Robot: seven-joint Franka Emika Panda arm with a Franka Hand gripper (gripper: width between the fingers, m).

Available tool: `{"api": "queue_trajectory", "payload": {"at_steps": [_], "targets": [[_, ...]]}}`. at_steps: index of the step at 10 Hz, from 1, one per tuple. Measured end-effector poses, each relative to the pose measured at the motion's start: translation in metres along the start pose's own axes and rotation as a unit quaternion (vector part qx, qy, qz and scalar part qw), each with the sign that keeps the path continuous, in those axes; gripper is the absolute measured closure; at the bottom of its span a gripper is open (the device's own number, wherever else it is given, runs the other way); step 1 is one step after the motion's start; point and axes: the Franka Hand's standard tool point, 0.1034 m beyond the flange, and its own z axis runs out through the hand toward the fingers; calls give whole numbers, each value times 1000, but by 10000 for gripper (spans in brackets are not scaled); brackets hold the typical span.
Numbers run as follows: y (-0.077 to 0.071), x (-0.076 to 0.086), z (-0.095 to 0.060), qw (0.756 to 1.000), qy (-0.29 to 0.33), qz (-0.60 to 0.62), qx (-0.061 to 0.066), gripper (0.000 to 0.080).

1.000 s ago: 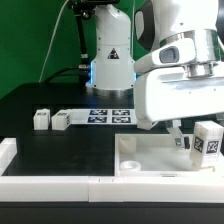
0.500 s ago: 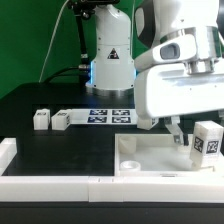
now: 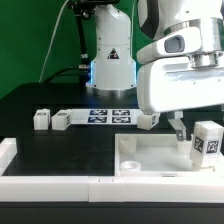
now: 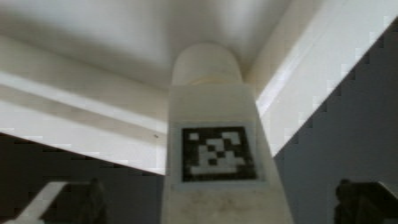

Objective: Assemble one leg

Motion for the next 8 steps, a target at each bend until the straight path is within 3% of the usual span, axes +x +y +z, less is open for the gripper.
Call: {"api": "queue_trajectory", "payload": {"at_steps": [2,5,8], "targets": [[-1,-3,-3,994,-106,-2,22,150],[1,-2,-7,979,-201,-2,44,150],[3,7,-7,982,-183,-2,40,150]]}}
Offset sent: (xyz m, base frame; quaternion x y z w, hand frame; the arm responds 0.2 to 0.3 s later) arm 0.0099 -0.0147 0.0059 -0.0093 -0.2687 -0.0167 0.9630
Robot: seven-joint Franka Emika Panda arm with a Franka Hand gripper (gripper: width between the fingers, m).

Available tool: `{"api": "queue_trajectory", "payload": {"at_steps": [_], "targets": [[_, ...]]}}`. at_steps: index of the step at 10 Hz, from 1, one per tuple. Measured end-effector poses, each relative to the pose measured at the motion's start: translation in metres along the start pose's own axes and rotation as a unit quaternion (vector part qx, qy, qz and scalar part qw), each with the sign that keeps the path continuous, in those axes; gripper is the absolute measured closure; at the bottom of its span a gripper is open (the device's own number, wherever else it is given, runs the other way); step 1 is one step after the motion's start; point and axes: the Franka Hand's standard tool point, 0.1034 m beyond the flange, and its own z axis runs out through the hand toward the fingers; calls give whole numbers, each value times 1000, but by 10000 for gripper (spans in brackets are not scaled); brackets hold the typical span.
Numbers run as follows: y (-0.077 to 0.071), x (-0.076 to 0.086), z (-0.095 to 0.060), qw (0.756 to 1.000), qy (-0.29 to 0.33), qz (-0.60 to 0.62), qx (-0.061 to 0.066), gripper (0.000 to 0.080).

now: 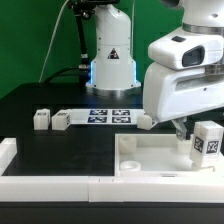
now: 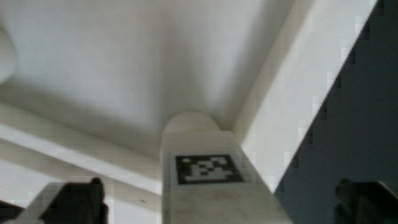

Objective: Assemble one leg

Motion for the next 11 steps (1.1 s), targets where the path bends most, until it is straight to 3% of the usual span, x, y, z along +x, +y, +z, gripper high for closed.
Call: {"api": "queue_trajectory", "payload": {"at_steps": [4,5,6,7,11], "targets": [[2,3,-1,1000,4,-6,-1,177],[2,3,-1,1000,4,-6,-1,351],[2,3,-1,1000,4,-6,-1,351],[3,3,-1,1000,4,-5,-1,504],[4,3,-1,999,5,38,0,504]]}}
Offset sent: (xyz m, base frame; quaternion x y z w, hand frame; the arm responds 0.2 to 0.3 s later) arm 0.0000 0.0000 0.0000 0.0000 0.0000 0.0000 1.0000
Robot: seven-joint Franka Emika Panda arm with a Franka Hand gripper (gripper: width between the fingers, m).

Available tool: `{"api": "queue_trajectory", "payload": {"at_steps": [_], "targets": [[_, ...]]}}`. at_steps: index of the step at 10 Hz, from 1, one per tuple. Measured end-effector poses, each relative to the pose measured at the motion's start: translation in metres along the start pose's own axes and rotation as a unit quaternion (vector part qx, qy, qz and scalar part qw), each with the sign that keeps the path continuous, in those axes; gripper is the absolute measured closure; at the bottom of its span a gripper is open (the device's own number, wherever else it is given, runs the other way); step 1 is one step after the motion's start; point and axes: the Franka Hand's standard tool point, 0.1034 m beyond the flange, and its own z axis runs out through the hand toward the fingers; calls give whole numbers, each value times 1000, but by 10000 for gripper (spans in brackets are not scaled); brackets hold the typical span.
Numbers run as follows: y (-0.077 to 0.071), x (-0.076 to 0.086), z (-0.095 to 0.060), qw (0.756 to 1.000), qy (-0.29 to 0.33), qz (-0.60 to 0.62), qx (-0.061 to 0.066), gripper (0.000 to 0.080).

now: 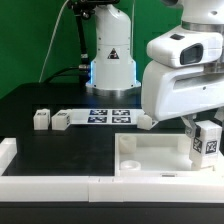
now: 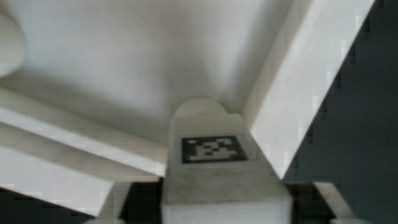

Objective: Assemble one leg

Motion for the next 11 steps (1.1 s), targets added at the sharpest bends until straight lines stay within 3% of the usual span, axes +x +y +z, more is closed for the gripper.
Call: {"api": "queue_trajectory", "payload": {"at_steps": [3,6,10,11], "targets": [[-1,0,1,983,7,185,6,503],[-6,-1,2,922,20,386,4,503],[-9,-1,3,863,21,505,11,503],[-10,-1,3,874,22,485,11,320]]}}
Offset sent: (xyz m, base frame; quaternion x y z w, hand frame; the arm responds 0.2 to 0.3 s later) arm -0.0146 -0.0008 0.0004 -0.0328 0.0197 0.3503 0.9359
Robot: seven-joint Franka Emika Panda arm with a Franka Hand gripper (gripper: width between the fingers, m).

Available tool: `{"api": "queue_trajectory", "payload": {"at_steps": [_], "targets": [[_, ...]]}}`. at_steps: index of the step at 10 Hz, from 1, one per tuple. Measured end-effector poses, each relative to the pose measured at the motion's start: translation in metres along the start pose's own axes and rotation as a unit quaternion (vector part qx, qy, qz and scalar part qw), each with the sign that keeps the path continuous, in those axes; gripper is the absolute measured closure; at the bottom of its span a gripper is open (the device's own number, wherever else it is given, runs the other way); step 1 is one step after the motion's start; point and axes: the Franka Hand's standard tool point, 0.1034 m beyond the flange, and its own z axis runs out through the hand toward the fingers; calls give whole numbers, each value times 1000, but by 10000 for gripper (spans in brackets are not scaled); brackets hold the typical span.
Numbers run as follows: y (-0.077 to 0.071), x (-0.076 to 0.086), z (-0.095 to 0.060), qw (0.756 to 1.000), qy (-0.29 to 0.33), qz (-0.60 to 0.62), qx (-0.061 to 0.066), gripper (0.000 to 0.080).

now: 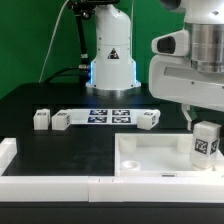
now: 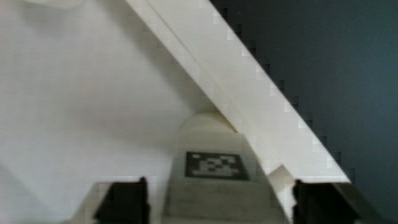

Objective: Assemble one leg

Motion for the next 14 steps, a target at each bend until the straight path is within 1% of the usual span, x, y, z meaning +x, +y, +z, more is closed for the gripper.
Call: {"api": "queue_trajectory", "payload": {"at_steps": [1,2,3,4,5,6,7,8,10,11,12,13,14], "targets": [[0,0,0,1000,0,-17,0,320],[-1,-1,0,999,0,-33,-1,208],[-4,-4,1,995,3,-102,-5,162],[-5,-5,3,985,2,-171,-6,153],[-5,-4,4,967,5,-256,-10,153],[-4,-2,5,936,7,-351,-15,153],[-3,0,6,912,6,-411,-17,151],[0,3,7,891,5,-453,-18,151],[3,6,7,834,2,-552,-18,151],[3,6,7,804,1,-594,-20,151],[3,6,7,781,1,-624,-23,151],[3,6,7,781,1,-624,-23,151],[3,6,7,782,1,-623,-23,275]]}}
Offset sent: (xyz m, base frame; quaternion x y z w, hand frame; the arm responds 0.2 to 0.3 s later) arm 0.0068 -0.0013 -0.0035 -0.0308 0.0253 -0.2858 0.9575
